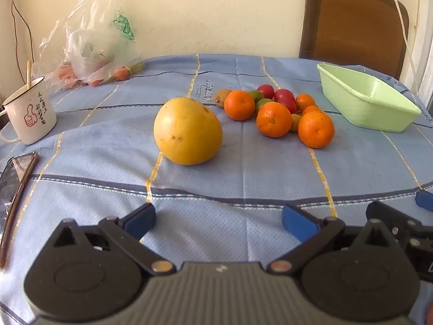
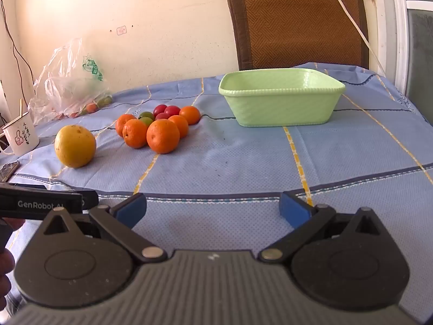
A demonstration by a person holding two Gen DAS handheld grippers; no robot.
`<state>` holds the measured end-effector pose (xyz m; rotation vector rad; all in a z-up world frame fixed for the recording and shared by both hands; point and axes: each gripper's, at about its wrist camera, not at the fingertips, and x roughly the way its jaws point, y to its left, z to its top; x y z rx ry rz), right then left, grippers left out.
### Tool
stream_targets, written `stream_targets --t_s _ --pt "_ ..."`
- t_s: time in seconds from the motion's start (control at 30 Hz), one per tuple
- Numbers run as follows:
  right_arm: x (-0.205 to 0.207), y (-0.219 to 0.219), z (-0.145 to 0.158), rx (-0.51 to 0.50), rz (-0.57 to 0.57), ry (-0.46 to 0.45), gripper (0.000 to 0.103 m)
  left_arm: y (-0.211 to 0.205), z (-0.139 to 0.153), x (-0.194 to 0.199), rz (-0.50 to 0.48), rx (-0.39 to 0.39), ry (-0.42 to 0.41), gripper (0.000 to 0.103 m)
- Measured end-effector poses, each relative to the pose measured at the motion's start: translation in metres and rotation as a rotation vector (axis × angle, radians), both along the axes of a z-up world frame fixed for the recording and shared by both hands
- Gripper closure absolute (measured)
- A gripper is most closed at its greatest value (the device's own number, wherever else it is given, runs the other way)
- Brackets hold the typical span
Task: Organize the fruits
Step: 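Reach the left gripper to the yellow grapefruit and grasp it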
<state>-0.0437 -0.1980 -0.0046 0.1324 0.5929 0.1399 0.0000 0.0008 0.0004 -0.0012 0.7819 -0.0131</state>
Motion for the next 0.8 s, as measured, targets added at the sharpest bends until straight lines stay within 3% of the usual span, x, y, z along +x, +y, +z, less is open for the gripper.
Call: stream_targets --t_s 0.33,0.47,0.63,0.7,0.8 --pt "0.000 -0.001 0.000 0.012 0.000 -0.003 0.000 0.029 0.002 -0.011 -0.046 -0.117 -0.049 0.000" --pt "-0.001 -0.001 0.000 0.010 0.001 -0.005 0.000 0.021 0.001 -0.032 -0.095 -0.094 -0.087 0.000" --pt "-0.005 0.002 0.002 -0.002 0.018 -0.038 0.000 0.040 0.011 -0.035 -0.045 -0.130 -0.123 0.000" --pt "-0.010 0.005 0.004 -0.024 0.034 -0.076 0.004 0.049 0.021 -0.033 -0.023 -0.128 -0.173 0.002" --pt "-0.012 0.013 0.007 -0.062 0.066 -0.105 0.019 0.057 0.033 -0.030 -0.016 -0.083 -0.243 0.005"
